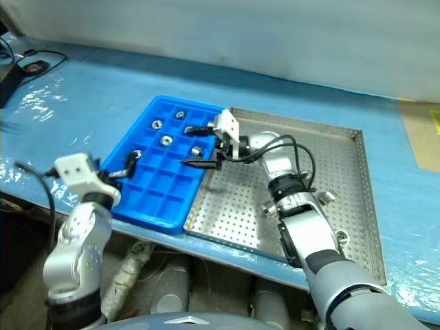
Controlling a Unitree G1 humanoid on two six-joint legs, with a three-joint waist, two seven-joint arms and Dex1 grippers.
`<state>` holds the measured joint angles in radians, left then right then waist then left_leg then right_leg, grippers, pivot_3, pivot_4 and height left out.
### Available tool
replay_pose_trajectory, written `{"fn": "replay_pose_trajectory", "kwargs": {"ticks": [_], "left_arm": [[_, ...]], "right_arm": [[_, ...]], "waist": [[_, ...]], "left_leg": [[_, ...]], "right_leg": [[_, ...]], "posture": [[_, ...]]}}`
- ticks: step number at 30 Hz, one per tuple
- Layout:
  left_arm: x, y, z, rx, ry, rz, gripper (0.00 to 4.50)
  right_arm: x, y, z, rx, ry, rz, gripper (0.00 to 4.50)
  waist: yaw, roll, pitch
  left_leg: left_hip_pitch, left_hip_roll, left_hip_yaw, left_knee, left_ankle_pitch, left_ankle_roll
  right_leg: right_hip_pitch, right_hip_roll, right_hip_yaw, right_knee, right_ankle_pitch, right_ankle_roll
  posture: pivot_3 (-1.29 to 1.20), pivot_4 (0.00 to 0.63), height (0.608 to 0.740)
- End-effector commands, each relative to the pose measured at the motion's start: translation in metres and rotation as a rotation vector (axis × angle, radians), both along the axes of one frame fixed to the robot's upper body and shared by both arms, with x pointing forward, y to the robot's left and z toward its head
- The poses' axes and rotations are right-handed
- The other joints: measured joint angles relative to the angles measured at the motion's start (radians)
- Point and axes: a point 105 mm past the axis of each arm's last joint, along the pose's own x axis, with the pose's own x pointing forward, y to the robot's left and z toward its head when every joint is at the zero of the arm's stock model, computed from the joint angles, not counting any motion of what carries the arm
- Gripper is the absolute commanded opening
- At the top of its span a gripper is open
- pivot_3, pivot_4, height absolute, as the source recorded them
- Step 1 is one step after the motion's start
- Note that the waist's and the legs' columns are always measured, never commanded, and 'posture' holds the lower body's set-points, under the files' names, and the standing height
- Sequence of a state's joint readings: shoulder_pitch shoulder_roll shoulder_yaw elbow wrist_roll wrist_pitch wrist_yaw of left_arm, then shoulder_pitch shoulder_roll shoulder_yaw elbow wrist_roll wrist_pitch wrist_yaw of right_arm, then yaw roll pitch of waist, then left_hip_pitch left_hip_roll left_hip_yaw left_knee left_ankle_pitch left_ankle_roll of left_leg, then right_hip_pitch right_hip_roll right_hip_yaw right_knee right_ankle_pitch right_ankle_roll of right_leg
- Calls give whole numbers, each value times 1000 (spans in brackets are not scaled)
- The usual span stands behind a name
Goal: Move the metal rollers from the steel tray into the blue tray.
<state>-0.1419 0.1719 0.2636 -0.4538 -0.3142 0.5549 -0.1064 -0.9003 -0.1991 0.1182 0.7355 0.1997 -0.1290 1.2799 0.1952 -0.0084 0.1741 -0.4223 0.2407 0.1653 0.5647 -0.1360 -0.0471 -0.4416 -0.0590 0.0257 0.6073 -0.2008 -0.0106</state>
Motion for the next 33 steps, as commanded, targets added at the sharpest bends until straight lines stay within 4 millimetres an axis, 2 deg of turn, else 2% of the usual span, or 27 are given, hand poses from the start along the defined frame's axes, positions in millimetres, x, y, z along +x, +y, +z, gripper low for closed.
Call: {"fn": "replay_pose_trajectory", "kwargs": {"ticks": [1, 5, 8, 10, 15, 19, 23, 26, 29, 32, 33], "left_arm": [[17, -31, 14, 33, -45, -254, 4483], [34, -73, 22, 130, -77, -529, 4483], [36, -108, 27, 168, -111, -753, 4483], [37, -124, 25, 223, -122, -860, 4483], [25, -165, 7, 301, -63, -1231, 4483], [15, -184, -30, 496, 97, -1472, 4483], [13, -194, -50, 614, 164, -1574, 4483], [19, -200, -64, 713, 185, -1567, 4483], [19, -212, -70, 718, 160, -1569, 4483], [15, -219, -70, 689, 136, -1600, 3932], [12, -220, -68, 661, 125, -1612, 3621]], "right_arm": [[5, -23, 15, 47, -48, -98, 4500], [6, -56, 15, 49, -63, -248, 4500], [0, -83, 10, 29, -63, -358, 4500], [-4, -96, 3, -7, -70, -413, 4500], [-14, -130, 4, -9, -68, -565, 4500], [-21, -151, 2, -37, -74, -651, 4500], [-25, -161, 3, -35, -75, -698, 4500], [-28, -162, 1, -35, -72, -712, 4500], [-31, -160, -2, -29, -66, -719, 4500], [-33, -160, -4, -28, -59, -729, 4500], [-33, -160, -5, -27, -57, -731, 4500]], "waist": [[-11, 0, 0], [-48, 0, 0], [-76, 0, 0], [-101, 0, 0], [-159, 0, 0], [-183, 1, -1], [-203, 1, -1], [-208, 1, -1], [-209, 1, -1], [-209, 1, -1], [-209, 1, -1]], "left_leg": [[0, -1, 0, 0, 0, 0], [0, -1, 1, 1, 2, -3], [2, -1, 2, 1, 3, -4], [3, -1, 2, 1, 3, -5], [8, -1, 6, -2, 3, -4], [12, -1, 9, -2, 2, -2], [16, -1, 10, -2, 1, -1], [16, -2, 10, -1, 0, 0], [16, -2, 10, -1, -1, 2], [16, -3, 10, 0, -1, 3], [16, -3, 10, 0, -1, 3]], "right_leg": [[0, 0, 0, 0, 0, 0], [0, 0, 0, 1, 0, 0], [0, 0, 1, 1, 0, 1], [1, 0, 1, 1, 0, 1], [2, 2, 4, 2, 1, 1], [4, 2, 7, 2, 0, 1], [7, 2, 8, 1, 0, 1], [8, 1, 8, 1, 0, 1], [10, 1, 8, 0, 0, 1], [11, 1, 8, -1, 0, 1], [11, 1, 8, -1, 1, 1]], "posture": [[72, 150, 740], [-69, 150, 740], [-144, 150, 740], [-189, 150, 740], [-292, 150, 740], [-342, 150, 740], [-386, 150, 740], [-406, 150, 740], [-419, 150, 740], [-424, 150, 740], [-421, 150, 740]]}}
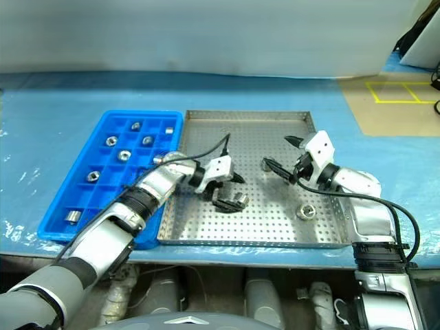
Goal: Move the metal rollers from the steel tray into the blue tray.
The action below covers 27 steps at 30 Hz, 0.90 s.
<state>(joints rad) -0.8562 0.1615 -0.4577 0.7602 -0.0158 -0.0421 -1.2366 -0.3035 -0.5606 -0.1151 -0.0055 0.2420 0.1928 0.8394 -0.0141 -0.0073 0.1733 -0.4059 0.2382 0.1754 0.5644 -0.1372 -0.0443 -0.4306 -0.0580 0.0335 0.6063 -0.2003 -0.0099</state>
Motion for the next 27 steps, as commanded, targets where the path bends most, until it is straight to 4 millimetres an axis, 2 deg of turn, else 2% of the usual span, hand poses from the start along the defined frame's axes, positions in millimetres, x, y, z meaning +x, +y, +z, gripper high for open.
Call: {"fn": "replay_pose_trajectory", "kwargs": {"ticks": [1, 5, 7, 12, 15, 17, 19, 22, 25, 27], "left_arm": [[-2, -5, 14, -70, -9, -29, 3310], [-1, 3, 22, -137, -9, 18, 2014], [5, 11, 28, -175, -37, 88, 2014], [17, 36, 66, -383, -62, 343, 2014], [24, 67, 97, -553, -109, 590, 2014], [23, 90, 111, -635, -120, 734, 2014], [16, 106, 113, -663, -109, 818, 2014], [3, 112, 103, -613, -105, 838, 2014], [-1, 103, 96, -563, -90, 803, 2014], [1, 92, 94, -546, -72, 756, 2014]], "right_arm": [[-3, 0, 12, 20, -47, -5, 4500], [1, 2, 12, 26, -45, 1, 4500], [4, 9, 13, 50, -43, 30, 4500], [19, 41, 21, 117, -40, 144, 4500], [35, 66, 27, 118, -44, 236, 4500], [43, 79, 31, 121, -46, 286, 4500], [50, 87, 32, 117, -48, 314, 4500], [60, 93, 36, 107, -59, 330, 4500], [66, 89, 43, 115, -80, 321, 4500], [67, 77, 44, 109, -91, 290, 4500]], "waist": [[0, 0, 0], [-1, 0, 0], [-1, 0, 0], [4, 0, 0], [13, 0, 0], [26, 0, 0], [44, 1, 0], [77, 1, 0], [115, 1, 1], [127, 2, 1]], "left_leg": [[0, 0, 0, 0, 0, 0], [2, 0, 0, 0, 0, 0], [2, 0, 0, 0, 0, 0], [2, 1, 0, -1, 0, 0], [2, 1, 0, -1, 0, 0], [0, 1, 0, -1, 0, 0], [0, 2, -1, -2, 0, 0], [-2, 2, 0, -3, 0, -1], [-7, 2, -1, -2, 0, 0], [-9, 2, 0, -1, 1, 1]], "right_leg": [[0, 0, 0, 0, 0, 0], [1, -1, 0, 0, 0, 0], [1, -1, 0, 0, 0, 0], [0, -1, -1, 1, 0, 0], [1, -2, -2, 1, 0, -1], [0, -2, -4, 1, 0, -1], [-1, -1, -4, 1, -1, -1], [-3, -1, -5, 1, -2, -3], [-6, -2, -6, 1, -2, -3], [-6, -3, -7, 1, -2, -3]], "posture": [[-421, 150, 740], [-397, 150, 740], [-357, 150, 740], [-145, 150, 740], [-48, 150, 740], [28, 150, 740], [96, 150, 740], [109, 150, 740], [88, 150, 740], [29, 150, 740]]}}
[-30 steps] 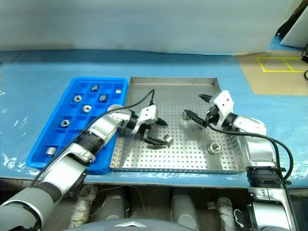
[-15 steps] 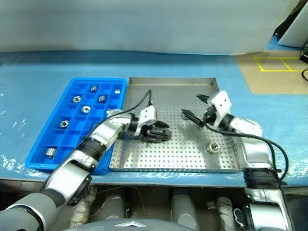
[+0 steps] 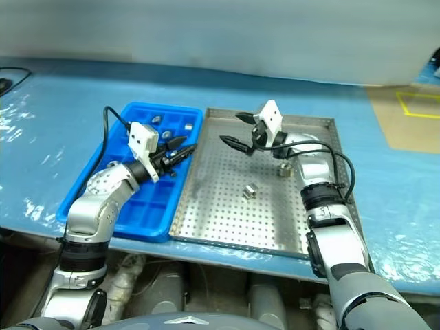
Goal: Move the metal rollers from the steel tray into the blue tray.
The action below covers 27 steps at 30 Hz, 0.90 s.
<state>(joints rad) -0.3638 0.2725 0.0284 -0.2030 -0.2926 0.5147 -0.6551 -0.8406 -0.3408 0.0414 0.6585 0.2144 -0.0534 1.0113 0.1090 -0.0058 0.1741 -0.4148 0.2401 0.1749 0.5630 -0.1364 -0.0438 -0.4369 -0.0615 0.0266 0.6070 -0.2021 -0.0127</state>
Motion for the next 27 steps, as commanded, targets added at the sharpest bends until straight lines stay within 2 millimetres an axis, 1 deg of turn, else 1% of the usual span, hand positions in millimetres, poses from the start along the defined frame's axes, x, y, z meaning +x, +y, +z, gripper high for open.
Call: {"fn": "replay_pose_trajectory", "kwargs": {"ticks": [1, 3, 5, 8, 9, 10, 13, 16, 19, 22, 26, 27], "left_arm": [[-1, -28, 14, 4, -45, -118, 2014], [2, -44, 12, 24, -44, -183, 2014], [3, -58, 8, 66, -46, -252, 2014], [4, -79, 2, 92, -24, -360, 2014], [5, -84, 0, 98, -11, -390, 2014], [4, -89, -3, 109, 3, -421, 2014], [3, -99, -20, 174, 46, -495, 2014], [-1, -107, -31, 206, 78, -566, 2014], [-7, -112, -43, 251, 109, -628, 2014], [-10, -110, -54, 294, 151, -649, 1396], [-12, -107, -60, 314, 190, -663, 103], [-12, -105, -63, 333, 197, -662, 41]], "right_arm": [[1, -22, 15, 16, -69, -51, 4500], [-3, -36, 13, 17, -72, -90, 4500], [-7, -46, 11, 15, -75, -126, 4500], [-17, -62, 10, 21, -80, -191, 4500], [-19, -66, 10, 22, -83, -210, 4500], [-22, -70, 10, 19, -86, -228, 4500], [-32, -81, 8, 8, -88, -277, 4500], [-43, -91, 4, -2, -74, -315, 4500], [-51, -96, 1, -10, -59, -336, 4500], [-56, -97, 1, -8, -56, -352, 4500], [-59, -98, -2, -19, -46, -360, 4500], [-59, -97, -3, -21, -41, -356, 4500]], "waist": [[11, 0, 0], [17, 0, 0], [11, 0, 0], [-17, 0, 0], [-29, 0, 0], [-40, 0, 0], [-74, 0, 0], [-93, 0, 0], [-106, 0, 0], [-116, 0, 0], [-121, 1, 0], [-122, 1, 0]], "left_leg": [[0, -1, 0, 0, 0, 0], [0, -2, 0, 1, 0, 1], [0, -2, 1, 1, 1, 2], [2, -4, 2, 1, 1, 2], [2, -3, 2, 1, 1, 2], [2, -3, 2, 1, 1, 2], [2, -3, 2, 0, 2, 1], [4, -1, 2, 0, 2, 1], [5, -1, 2, 0, 2, 1], [5, -2, 2, 0, 2, 1], [7, -2, 2, 0, 2, 1], [7, -2, 2, 0, 1, 1]], "right_leg": [[0, 0, 0, 0, 0, 0], [1, -2, 0, 0, 0, 0], [2, -5, 0, 0, 0, 0], [3, -6, 1, 0, 0, 1], [2, -5, 1, 0, 0, 1], [1, -5, 2, 1, 0, 1], [1, -2, 2, 1, 1, 2], [1, 1, 3, 1, 1, 2], [1, 1, 4, 1, 1, 2], [2, 1, 4, 1, 1, 2], [4, 1, 4, 0, 1, 2], [5, 1, 4, 0, 1, 2]], "posture": [[10, 150, 740], [-42, 150, 740], [-104, 150, 740], [-157, 150, 740], [-213, 150, 740], [-213, 150, 740], [-279, 150, 740], [-314, 150, 740], [-356, 150, 740], [-356, 150, 740], [-356, 150, 740], [-379, 150, 740]]}}
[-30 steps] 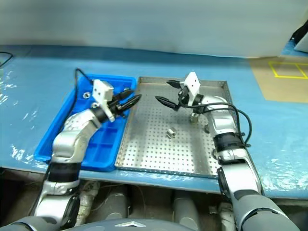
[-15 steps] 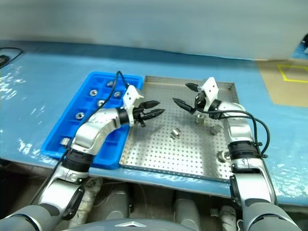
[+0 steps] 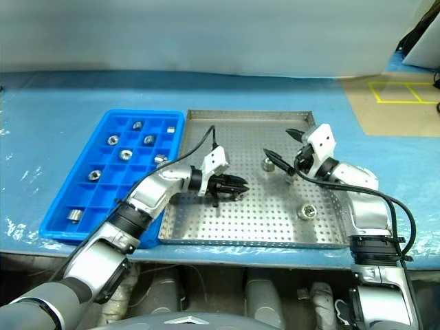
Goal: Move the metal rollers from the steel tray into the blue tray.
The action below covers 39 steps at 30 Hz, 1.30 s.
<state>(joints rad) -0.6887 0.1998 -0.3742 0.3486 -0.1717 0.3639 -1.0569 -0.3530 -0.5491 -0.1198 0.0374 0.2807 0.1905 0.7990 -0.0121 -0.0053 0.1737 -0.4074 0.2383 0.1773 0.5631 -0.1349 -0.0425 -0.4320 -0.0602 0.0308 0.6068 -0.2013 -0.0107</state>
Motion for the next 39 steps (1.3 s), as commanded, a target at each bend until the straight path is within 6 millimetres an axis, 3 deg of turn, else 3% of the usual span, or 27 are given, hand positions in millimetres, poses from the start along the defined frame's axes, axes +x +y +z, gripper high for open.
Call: {"fn": "replay_pose_trajectory", "kwargs": {"ticks": [1, 5, 9, 13, 18, 26, 30, 36, 39], "left_arm": [[-1, 5, -7, 65, 5, -12, 41], [2, 11, -8, 72, -7, 24, 41], [10, 9, 18, -87, 14, 108, 41], [8, 8, 33, -158, 22, 104, 930], [3, 3, 38, -152, 1, 57, 2607], [-21, -2, 18, -37, 43, -110, 2607], [-27, 0, 5, 63, 51, -168, 2607], [-15, 1, -9, 164, -15, -146, 2607], [-11, 2, -13, 185, -38, -135, 2024]], "right_arm": [[-3, -3, 14, 8, -46, -1, 4500], [0, 4, 14, 14, -38, 28, 4500], [3, 12, 14, 18, -27, 68, 4500], [-2, 14, 13, 7, 5, 124, 4500], [-19, 15, 10, -8, 84, 224, 4500], [-56, 21, -9, -75, 255, 342, 4500], [-56, 21, -11, -80, 254, 316, 4500], [-55, 25, -11, -68, 250, 308, 4500], [-54, 26, -11, -67, 246, 306, 4500]], "waist": [[-2, 0, 0], [-1, 0, 0], [-1, 0, 0], [1, 0, 0], [6, 0, 0], [2, 0, 0], [-1, 0, 0], [-1, 0, 0], [-1, 1, 0]], "left_leg": [[0, 0, 0, 0, 0, 0], [1, 0, 0, 0, 0, 0], [2, 0, 0, 0, 0, 0], [1, 0, 0, 0, 0, 0], [-1, 0, 0, -1, -1, 2], [1, 0, 0, -2, -1, 1], [1, 0, 0, -2, -1, 1], [1, 0, 0, -2, -1, 1], [1, 0, 0, -2, -1, 1]], "right_leg": [[0, 0, 0, 0, 0, 0], [1, 0, 0, 0, 0, 0], [2, 0, 0, 0, 0, 0], [2, 0, -1, -1, 0, 0], [2, -1, -1, -3, 0, 0], [2, -1, 0, -3, 0, 0], [2, -1, 0, -3, -1, 1], [2, -1, 0, -3, -1, 1], [2, -1, 0, -3, -1, 1]], "posture": [[-379, 150, 740], [-349, 150, 740], [-321, 150, 740], [-310, 150, 740], [-319, 150, 740], [-355, 150, 740], [-360, 150, 740], [-365, 150, 740], [-361, 150, 740]]}}
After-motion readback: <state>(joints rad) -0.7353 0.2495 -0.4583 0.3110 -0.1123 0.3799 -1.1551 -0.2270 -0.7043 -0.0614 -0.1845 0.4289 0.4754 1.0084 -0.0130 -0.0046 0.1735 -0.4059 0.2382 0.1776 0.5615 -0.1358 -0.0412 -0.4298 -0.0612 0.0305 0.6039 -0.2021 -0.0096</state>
